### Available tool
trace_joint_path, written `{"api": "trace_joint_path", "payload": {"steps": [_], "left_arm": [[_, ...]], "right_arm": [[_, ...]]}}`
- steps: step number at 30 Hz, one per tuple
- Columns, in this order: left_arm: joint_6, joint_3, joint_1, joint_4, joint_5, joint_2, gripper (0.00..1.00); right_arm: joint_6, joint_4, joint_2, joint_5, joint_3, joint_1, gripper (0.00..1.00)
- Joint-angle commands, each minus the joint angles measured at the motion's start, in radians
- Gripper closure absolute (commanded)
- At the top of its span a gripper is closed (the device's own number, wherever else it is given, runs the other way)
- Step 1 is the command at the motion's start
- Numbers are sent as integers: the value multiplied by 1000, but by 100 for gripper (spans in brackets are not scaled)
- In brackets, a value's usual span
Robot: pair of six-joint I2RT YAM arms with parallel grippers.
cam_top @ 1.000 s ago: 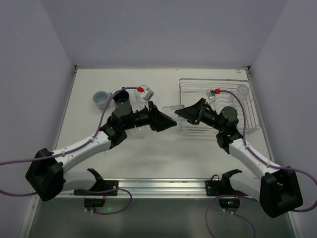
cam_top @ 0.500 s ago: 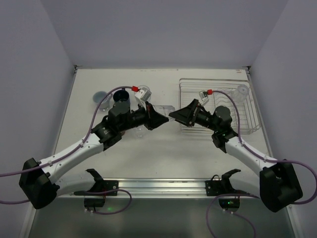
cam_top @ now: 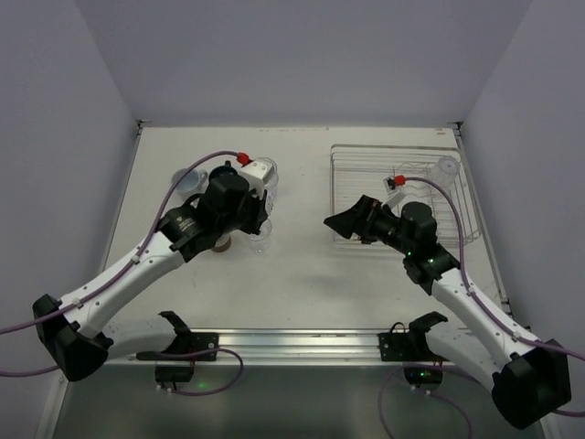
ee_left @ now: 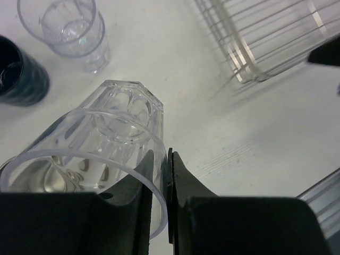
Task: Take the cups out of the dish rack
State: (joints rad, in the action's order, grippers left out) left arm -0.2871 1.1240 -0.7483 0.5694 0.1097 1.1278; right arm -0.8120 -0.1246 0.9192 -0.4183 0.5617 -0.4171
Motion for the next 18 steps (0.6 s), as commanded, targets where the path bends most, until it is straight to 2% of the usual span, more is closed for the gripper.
{"api": "trace_joint_path", "payload": {"steps": [1,6,10,18], "left_arm": [[92,60,1,173,90,79,100],[120,121,0,176,88,173,99],[132,143,1,182,128,219,92],[151,154,0,187,117,305,90]], "right_arm": [[94,103,-65,200,35,-2,1],[145,178,-103,268,52,0,1],[160,189,-123,308,38,0,1],[172,189,-138,358,23,3,1]]}}
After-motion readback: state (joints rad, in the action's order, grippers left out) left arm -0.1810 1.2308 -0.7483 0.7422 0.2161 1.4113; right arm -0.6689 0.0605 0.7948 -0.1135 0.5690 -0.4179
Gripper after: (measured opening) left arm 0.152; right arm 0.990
